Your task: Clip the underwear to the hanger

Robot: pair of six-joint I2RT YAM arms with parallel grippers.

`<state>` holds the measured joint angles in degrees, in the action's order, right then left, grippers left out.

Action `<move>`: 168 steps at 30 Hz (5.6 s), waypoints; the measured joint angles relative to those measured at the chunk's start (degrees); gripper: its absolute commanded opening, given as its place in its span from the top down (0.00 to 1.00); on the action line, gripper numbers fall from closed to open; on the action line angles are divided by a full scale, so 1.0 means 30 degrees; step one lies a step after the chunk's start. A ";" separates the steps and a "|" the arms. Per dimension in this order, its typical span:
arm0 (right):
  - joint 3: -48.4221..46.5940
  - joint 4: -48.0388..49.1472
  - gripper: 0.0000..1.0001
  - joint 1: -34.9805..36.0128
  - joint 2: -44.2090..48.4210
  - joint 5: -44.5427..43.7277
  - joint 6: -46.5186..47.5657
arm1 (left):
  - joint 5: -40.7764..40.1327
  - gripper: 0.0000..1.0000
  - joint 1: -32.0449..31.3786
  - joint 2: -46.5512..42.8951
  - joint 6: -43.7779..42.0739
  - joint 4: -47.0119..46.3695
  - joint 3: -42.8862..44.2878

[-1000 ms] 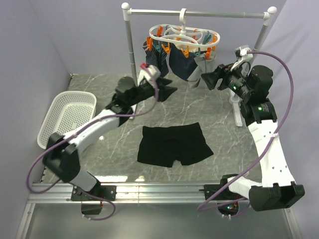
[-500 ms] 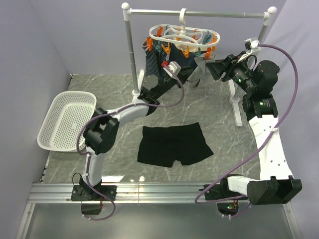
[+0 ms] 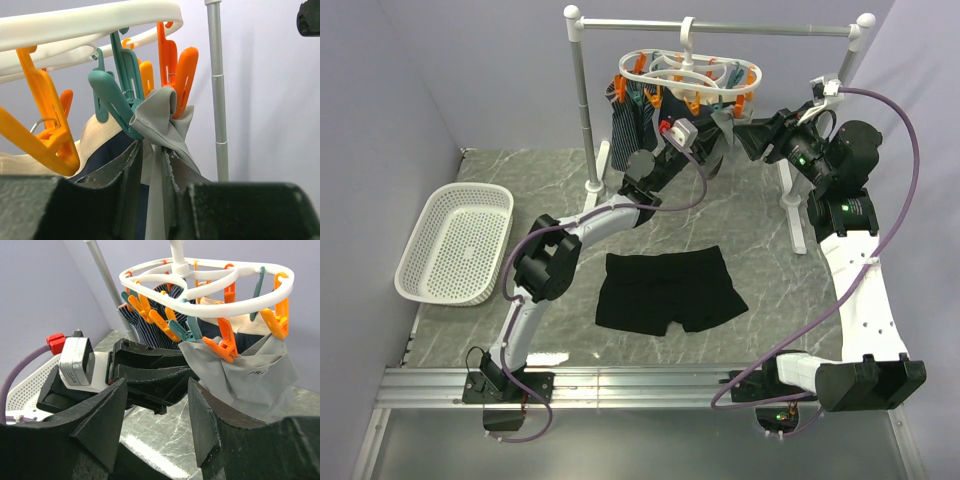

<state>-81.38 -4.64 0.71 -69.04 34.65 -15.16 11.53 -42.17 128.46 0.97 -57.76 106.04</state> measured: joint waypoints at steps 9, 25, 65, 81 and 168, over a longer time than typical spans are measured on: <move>0.0007 0.0138 0.41 0.0000 0.0036 0.0277 -0.0087 | -0.0765 0.68 -0.0095 0.0066 -0.0007 -0.0357 0.0029; 0.0007 0.0546 0.40 0.0000 0.0044 0.1333 -0.0517 | -0.1144 0.55 0.0525 -0.2433 0.0080 -0.0532 -0.5559; -0.0634 0.1188 0.22 0.0022 -0.1231 0.1843 -0.1064 | 0.0721 0.57 0.1617 -0.0758 0.1013 -0.1698 -0.1348; -0.0503 0.2980 0.27 0.2499 -0.1486 -0.0015 -0.1392 | 0.0714 1.00 0.1617 -0.1421 -0.0197 0.0197 -0.1596; -0.1377 0.7060 1.00 0.4962 -0.6193 -0.6812 -0.3308 | 0.7810 0.44 0.1996 -1.1693 -0.0299 0.8546 -1.0477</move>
<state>-85.52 16.53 15.59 -87.61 14.22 -25.08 34.96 -36.18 93.38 0.08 -32.12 74.61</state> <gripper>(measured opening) 0.243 0.599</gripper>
